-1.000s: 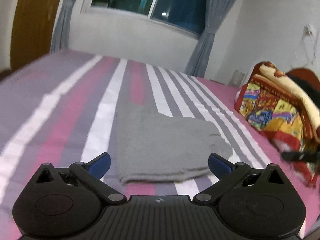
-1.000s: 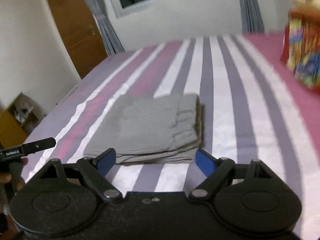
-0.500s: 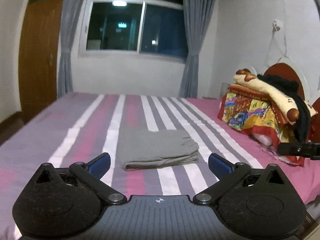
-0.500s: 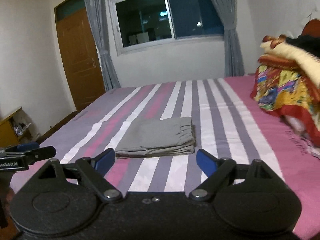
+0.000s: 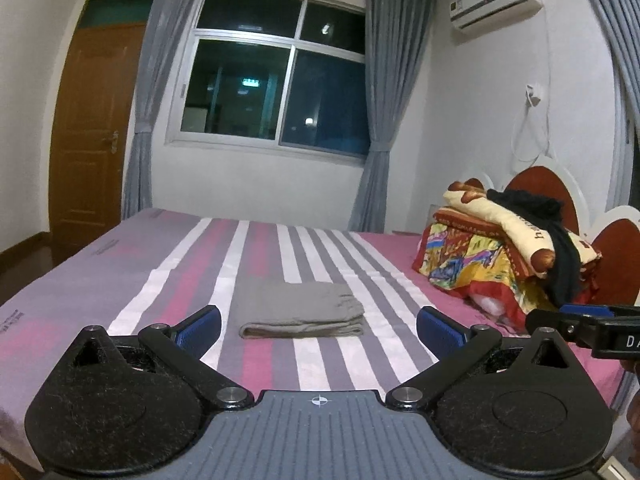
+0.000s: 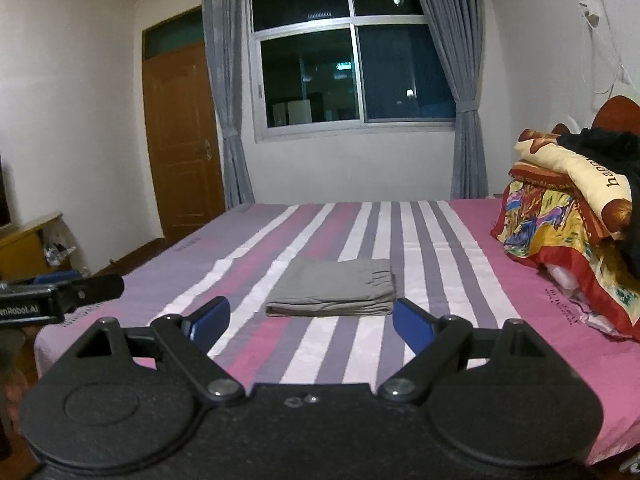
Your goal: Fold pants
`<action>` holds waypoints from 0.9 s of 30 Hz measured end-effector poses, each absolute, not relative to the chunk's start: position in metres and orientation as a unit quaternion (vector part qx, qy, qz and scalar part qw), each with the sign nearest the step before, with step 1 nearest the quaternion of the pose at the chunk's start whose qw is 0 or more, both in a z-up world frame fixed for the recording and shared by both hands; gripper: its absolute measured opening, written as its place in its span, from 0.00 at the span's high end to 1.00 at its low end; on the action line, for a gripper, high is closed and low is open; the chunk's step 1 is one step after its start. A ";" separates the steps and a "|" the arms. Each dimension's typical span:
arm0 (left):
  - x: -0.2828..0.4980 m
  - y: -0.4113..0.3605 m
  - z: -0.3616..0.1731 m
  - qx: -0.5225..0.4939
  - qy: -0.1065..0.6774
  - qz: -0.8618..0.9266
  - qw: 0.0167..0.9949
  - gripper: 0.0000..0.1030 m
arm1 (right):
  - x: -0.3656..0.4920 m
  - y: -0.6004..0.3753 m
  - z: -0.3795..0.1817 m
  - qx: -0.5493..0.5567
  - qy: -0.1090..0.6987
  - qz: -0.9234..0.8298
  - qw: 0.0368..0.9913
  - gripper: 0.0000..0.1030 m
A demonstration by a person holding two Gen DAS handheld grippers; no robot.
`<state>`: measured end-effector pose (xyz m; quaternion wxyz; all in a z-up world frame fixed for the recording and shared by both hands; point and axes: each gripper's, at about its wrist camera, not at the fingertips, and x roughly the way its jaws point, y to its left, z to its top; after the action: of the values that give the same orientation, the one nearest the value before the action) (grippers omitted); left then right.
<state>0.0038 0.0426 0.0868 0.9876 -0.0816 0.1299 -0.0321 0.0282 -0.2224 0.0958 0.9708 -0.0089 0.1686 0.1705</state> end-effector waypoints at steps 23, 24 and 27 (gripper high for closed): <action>-0.027 0.036 0.089 -0.085 0.105 -0.055 0.989 0.00 | -0.001 -0.203 0.100 -0.032 0.142 0.161 0.976 0.14; -0.025 0.036 0.089 -0.084 0.105 -0.056 0.989 0.00 | -0.003 -0.203 0.100 -0.033 0.141 0.161 0.976 0.14; -0.024 0.036 0.088 -0.083 0.104 -0.058 0.989 0.00 | -0.004 -0.204 0.099 -0.033 0.139 0.159 0.977 0.14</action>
<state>-0.0237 0.0357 0.0884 0.9894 -0.0832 0.1045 -0.0578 -0.0038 -0.2041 0.0988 0.9769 -0.0334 0.1393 0.1586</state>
